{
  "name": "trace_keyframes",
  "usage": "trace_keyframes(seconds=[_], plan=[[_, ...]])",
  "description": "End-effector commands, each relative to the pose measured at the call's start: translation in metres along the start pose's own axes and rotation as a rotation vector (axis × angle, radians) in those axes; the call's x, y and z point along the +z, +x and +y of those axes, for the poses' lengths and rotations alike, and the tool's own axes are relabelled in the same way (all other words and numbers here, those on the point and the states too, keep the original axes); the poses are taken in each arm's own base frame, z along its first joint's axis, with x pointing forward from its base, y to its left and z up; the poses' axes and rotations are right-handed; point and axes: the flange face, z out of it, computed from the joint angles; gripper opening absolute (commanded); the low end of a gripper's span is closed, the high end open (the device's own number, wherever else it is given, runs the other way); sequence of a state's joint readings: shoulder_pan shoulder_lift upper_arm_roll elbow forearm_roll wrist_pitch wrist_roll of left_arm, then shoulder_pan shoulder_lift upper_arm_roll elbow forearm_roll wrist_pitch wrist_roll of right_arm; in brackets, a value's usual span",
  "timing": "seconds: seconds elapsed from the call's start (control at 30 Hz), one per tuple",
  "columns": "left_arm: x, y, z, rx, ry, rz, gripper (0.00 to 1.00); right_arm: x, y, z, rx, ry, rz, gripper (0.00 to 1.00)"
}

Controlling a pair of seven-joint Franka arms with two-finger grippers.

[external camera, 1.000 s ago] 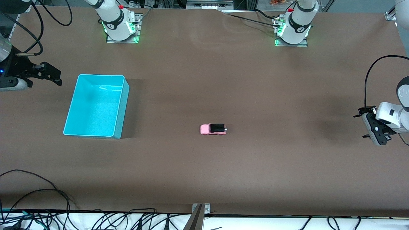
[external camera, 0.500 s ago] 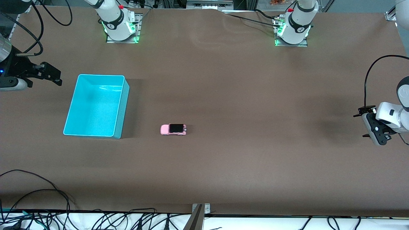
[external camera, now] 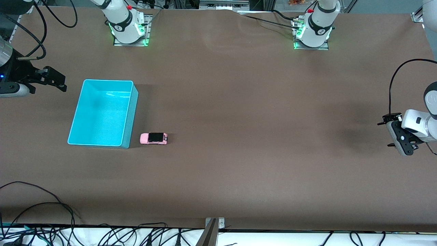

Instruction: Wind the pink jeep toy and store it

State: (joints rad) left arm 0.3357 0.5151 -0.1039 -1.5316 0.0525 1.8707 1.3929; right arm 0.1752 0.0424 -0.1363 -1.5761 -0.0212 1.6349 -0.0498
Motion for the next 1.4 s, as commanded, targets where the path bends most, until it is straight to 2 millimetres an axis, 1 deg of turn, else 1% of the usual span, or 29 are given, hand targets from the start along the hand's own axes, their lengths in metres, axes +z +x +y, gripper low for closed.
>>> trace_keyframes(seconds=[0.0,0.2,0.43,0.53,0.57,0.63,0.67,0.73,0.8,0.83,0.9,1.0,1.07,1.17,1.2,1.3,1.37], plan=[[-0.005,0.002,0.003,-0.011,-0.005,0.004,1.00,-0.005,0.003,0.000,0.006,0.015,0.018,1.00],[-0.005,0.002,0.003,-0.011,-0.005,0.004,1.00,-0.007,0.004,0.003,-0.001,0.011,0.032,1.00],[-0.008,0.005,0.004,-0.014,0.000,0.008,1.00,0.004,0.006,0.002,-0.004,0.009,0.000,1.00],[-0.010,0.011,0.005,-0.025,0.001,0.011,1.00,0.009,0.005,-0.004,-0.014,0.007,-0.017,1.00],[-0.016,0.015,0.005,-0.029,0.012,0.014,1.00,0.011,0.005,-0.006,-0.017,0.008,-0.029,1.00],[-0.027,0.027,0.007,-0.034,0.026,0.013,1.00,0.018,0.008,-0.009,-0.022,0.005,-0.043,1.00],[-0.030,0.035,0.009,-0.039,0.021,0.010,1.00,0.021,0.010,-0.011,-0.025,0.005,-0.049,1.00],[-0.043,0.053,0.013,-0.062,0.017,-0.001,1.00,0.028,0.012,-0.018,-0.056,0.011,-0.061,1.00],[-0.053,0.070,0.019,-0.091,0.006,-0.013,1.00,0.037,0.016,-0.034,-0.135,0.013,-0.077,1.00],[-0.058,0.083,0.025,-0.118,-0.009,-0.023,1.00,0.045,0.020,-0.042,-0.201,0.014,-0.085,1.00],[-0.065,0.100,0.032,-0.155,-0.021,-0.034,1.00,0.052,0.024,-0.050,-0.278,0.017,-0.089,1.00],[-0.071,0.129,0.045,-0.212,-0.032,-0.052,1.00,0.074,0.035,-0.061,-0.385,0.029,-0.095,1.00],[-0.070,0.145,0.052,-0.244,-0.042,-0.065,1.00,0.088,0.041,-0.065,-0.444,0.055,-0.102,1.00],[-0.071,0.166,0.065,-0.308,-0.051,-0.084,1.00,0.118,0.050,-0.071,-0.559,0.104,-0.135,1.00],[-0.076,0.174,0.070,-0.333,-0.047,-0.087,1.00,0.133,0.054,-0.073,-0.616,0.117,-0.144,1.00],[-0.083,0.195,0.083,-0.388,-0.043,-0.101,1.00,0.158,0.064,-0.079,-0.779,0.124,-0.138,1.00],[-0.083,0.206,0.091,-0.415,-0.049,-0.112,1.00,0.176,0.070,-0.082,-0.875,0.131,-0.134,1.00]])
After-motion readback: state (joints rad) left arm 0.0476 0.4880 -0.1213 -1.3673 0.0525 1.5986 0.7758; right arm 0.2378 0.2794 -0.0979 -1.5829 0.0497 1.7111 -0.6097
